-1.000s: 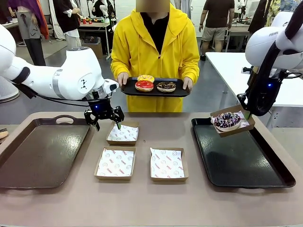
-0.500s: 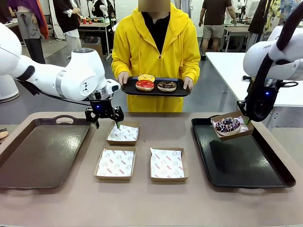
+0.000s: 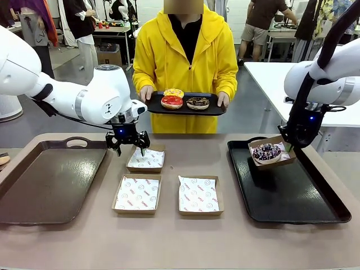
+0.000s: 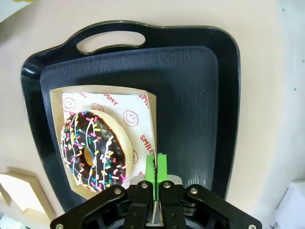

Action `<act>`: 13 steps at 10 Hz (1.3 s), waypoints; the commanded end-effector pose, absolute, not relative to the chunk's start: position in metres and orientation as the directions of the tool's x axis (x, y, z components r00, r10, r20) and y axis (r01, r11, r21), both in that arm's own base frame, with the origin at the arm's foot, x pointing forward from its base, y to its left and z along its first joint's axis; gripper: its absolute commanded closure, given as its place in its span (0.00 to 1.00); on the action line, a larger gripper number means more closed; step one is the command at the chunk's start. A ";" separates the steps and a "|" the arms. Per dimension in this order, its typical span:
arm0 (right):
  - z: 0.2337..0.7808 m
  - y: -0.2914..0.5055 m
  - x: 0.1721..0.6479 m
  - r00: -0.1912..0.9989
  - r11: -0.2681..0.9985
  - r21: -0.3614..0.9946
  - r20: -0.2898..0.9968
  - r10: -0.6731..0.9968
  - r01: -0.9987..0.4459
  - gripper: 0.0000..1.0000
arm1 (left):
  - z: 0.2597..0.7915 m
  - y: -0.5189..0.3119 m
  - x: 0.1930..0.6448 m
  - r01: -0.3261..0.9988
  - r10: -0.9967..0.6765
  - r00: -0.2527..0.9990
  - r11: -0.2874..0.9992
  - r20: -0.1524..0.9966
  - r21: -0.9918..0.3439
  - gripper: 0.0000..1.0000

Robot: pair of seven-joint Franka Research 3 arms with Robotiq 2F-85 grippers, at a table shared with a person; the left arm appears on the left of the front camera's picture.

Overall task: Individually package the donuts and arrange them on the tray.
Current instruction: Place the picked Paper togo box on the Handle tray while simultaneously picking up another Paper togo box from the table with the other hand.

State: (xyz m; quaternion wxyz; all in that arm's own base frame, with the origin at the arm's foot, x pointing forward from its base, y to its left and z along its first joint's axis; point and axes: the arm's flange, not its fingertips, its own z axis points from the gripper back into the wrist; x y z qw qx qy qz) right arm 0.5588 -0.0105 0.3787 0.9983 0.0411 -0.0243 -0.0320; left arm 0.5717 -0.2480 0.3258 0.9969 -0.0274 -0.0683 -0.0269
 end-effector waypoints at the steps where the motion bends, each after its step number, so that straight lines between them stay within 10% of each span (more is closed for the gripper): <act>1: 0.372 -0.016 0.572 0.998 0.990 0.127 0.027 -0.058 0.054 0.99 | 0.325 -0.256 0.578 0.032 -0.029 0.988 0.999 0.152 -0.012 0.00; 7: 0.357 -0.018 0.581 0.998 0.988 0.140 -0.019 -0.067 0.069 0.99 | 0.322 -0.255 0.579 0.034 -0.032 0.989 0.999 0.144 -0.011 0.00; 8: 0.356 -0.018 0.580 0.999 0.987 0.152 -0.025 -0.049 0.052 0.71 | 0.321 -0.255 0.579 0.040 -0.038 0.989 0.999 0.144 -0.010 0.00; 9: 0.356 -0.018 0.580 0.999 0.987 0.153 -0.032 -0.040 0.044 0.39 | 0.321 -0.255 0.578 0.044 -0.042 0.990 0.999 0.136 -0.018 0.59; 10: 0.356 -0.018 0.579 0.998 0.986 0.158 -0.035 -0.044 0.049 0.11 | 0.321 -0.254 0.578 0.041 -0.039 0.990 0.999 0.134 -0.018 0.59; 11: 0.356 -0.018 0.579 0.998 0.986 0.161 -0.035 -0.047 0.052 0.00 | 0.321 -0.255 0.578 0.045 -0.042 0.990 0.999 0.134 -0.016 1.00; 12: 0.355 -0.019 0.578 0.998 0.985 0.165 -0.033 -0.049 0.054 0.00 | 0.320 -0.254 0.577 0.049 -0.047 0.990 0.999 0.132 -0.012 0.64; 13: 0.356 -0.019 0.577 0.998 0.984 0.169 -0.032 -0.054 0.058 0.00 | 0.320 -0.254 0.577 0.050 -0.049 0.990 0.999 0.131 -0.011 1.00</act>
